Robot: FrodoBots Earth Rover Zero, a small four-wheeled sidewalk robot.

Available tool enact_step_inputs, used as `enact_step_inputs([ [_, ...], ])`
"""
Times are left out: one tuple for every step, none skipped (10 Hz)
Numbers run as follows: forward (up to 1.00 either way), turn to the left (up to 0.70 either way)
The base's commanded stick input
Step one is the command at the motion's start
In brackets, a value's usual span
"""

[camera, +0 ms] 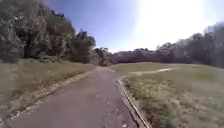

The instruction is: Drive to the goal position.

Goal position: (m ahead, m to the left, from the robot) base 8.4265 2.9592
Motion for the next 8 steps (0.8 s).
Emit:
enact_step_inputs([
  [1.00,0.00],
  [1.00,0.10],
  [1.00,0.26],
  [1.00,0.08],
  [1.00,0.00],
  [1.00,0.00],
  [1.00,0.00],
  [1.00,0.00],
])
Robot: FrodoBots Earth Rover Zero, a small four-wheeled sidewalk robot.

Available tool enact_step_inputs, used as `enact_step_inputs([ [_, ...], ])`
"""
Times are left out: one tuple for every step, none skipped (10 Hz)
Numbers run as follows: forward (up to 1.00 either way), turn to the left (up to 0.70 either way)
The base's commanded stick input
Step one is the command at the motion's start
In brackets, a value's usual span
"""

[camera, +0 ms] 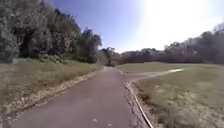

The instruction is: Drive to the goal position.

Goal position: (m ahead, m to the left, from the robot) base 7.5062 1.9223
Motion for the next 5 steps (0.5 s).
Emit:
enact_step_inputs([
  [1.00,0.00],
  [1.00,0.00],
  [1.00,0.00],
  [1.00,0.00],
  [1.00,0.00],
])
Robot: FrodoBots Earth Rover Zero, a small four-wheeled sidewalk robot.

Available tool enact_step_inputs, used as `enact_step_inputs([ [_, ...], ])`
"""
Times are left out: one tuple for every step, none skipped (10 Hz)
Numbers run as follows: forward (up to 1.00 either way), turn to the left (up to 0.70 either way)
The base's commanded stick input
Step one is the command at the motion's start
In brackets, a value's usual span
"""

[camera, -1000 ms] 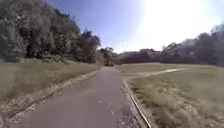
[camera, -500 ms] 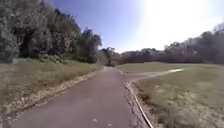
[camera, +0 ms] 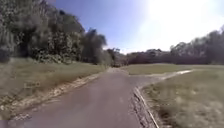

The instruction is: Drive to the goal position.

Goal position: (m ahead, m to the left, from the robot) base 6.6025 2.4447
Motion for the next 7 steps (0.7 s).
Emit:
enact_step_inputs([
  [1.00,0.00],
  [1.00,0.00],
  [1.00,0.00],
  [1.00,0.00],
  [1.00,0.00],
  [1.00,0.00],
  [1.00,0.00],
])
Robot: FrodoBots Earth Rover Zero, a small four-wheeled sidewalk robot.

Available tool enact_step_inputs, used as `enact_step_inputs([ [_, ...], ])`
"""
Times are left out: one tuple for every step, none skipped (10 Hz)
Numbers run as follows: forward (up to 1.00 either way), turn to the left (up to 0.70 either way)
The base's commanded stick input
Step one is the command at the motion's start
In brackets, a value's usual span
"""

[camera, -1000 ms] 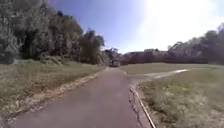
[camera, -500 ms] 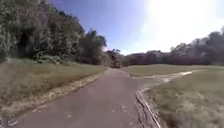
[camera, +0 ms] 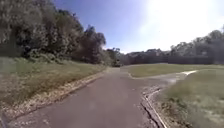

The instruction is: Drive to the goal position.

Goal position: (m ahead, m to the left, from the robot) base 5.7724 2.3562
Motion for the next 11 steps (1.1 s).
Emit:
enact_step_inputs([
  [1.00,0.00],
  [1.00,0.00],
  [1.00,0.00],
  [1.00,0.00],
  [1.00,0.00],
  [1.00,0.00],
  [1.00,0.00],
  [1.00,0.00],
  [1.00,0.00],
  [1.00,0.00],
  [1.00,0.00],
])
